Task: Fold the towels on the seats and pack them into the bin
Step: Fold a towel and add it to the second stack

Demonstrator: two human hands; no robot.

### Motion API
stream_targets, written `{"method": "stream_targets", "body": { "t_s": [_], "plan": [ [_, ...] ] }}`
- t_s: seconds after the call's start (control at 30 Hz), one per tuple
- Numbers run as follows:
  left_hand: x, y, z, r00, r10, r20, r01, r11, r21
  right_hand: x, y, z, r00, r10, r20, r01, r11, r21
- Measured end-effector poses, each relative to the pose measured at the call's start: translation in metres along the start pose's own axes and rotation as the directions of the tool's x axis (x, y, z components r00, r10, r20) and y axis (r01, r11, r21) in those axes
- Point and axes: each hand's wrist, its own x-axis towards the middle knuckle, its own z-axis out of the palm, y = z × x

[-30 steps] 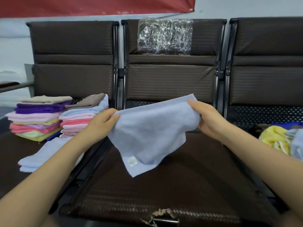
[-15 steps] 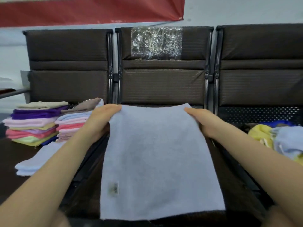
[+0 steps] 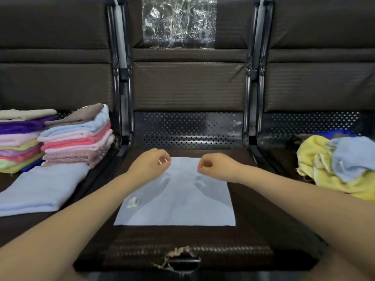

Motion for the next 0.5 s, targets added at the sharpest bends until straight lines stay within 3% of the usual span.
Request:
{"method": "stream_targets", "body": {
  "t_s": [0.17, 0.27, 0.33, 0.4, 0.5],
  "plan": [
    [-0.043, 0.017, 0.002, 0.960, 0.138, 0.244, -0.154, 0.987, 0.049, -0.045, -0.031, 0.038, 0.903, -0.242, 0.356, 0.238, 0.970, 0.054],
    [-0.070, 0.012, 0.003, 0.921, 0.163, 0.354, -0.218, 0.968, 0.121, -0.057, -0.029, 0.047, 0.882, -0.360, 0.303, 0.406, 0.909, -0.100],
    [-0.083, 0.008, 0.002, 0.901, 0.178, 0.396, -0.243, 0.963, 0.119, -0.057, -0.026, 0.046, 0.887, -0.386, 0.254, 0.439, 0.875, -0.203],
    [-0.092, 0.002, 0.000, 0.896, 0.176, 0.409, -0.238, 0.966, 0.105, -0.056, -0.024, 0.044, 0.915, -0.339, 0.220, 0.380, 0.906, -0.183],
    [-0.097, -0.009, 0.002, 0.918, 0.223, 0.327, -0.290, 0.942, 0.172, -0.048, -0.026, 0.041, 0.968, -0.208, 0.141, 0.207, 0.978, 0.023]
  ]
}}
